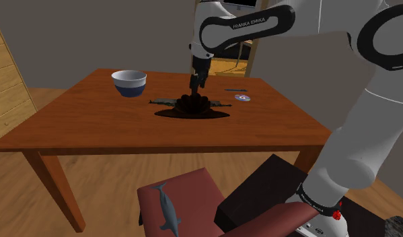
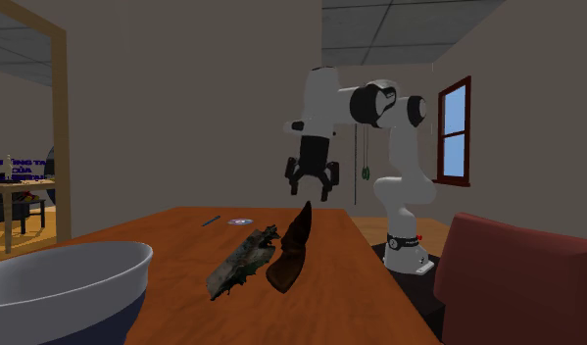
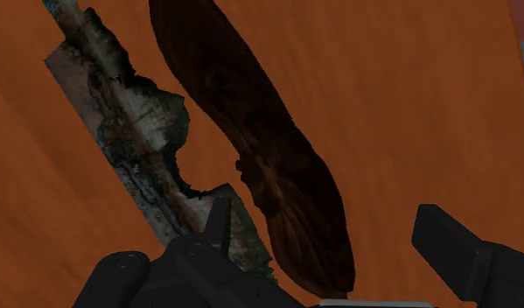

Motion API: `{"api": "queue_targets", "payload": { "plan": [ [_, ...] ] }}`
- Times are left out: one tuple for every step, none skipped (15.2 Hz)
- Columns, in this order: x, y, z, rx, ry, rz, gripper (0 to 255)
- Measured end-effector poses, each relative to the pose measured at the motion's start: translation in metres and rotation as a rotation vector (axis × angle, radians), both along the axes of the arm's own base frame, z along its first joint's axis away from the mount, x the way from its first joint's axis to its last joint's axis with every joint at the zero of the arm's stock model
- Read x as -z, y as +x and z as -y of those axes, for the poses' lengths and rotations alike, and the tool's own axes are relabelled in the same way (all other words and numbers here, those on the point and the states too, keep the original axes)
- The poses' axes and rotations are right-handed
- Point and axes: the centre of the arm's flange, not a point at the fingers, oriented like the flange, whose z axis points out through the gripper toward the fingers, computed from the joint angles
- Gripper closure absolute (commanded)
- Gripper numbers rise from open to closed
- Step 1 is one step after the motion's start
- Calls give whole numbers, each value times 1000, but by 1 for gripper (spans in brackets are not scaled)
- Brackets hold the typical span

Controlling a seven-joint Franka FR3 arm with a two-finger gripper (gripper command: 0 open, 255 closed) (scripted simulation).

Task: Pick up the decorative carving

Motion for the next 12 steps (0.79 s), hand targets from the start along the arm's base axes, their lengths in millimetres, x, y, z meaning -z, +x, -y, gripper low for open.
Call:
{"api": "queue_targets", "payload": {
  "plan": [
    [3,9,-8,-22,-7,7,0],
    [4,20,-16,-44,-14,13,0],
    [7,29,-27,-64,-19,20,0],
    [10,33,-30,-75,-23,22,0],
    [14,33,-32,-80,-24,24,0],
    [18,34,-32,-83,-25,25,0],
    [24,35,-33,-84,-26,26,0],
    [29,35,-34,-84,-26,26,0],
    [35,35,-33,-85,-26,26,0],
    [40,35,-33,-85,-26,26,0],
    [44,35,-33,-85,-26,26,0],
    [46,35,-32,-85,-26,26,255]
  ]
}}
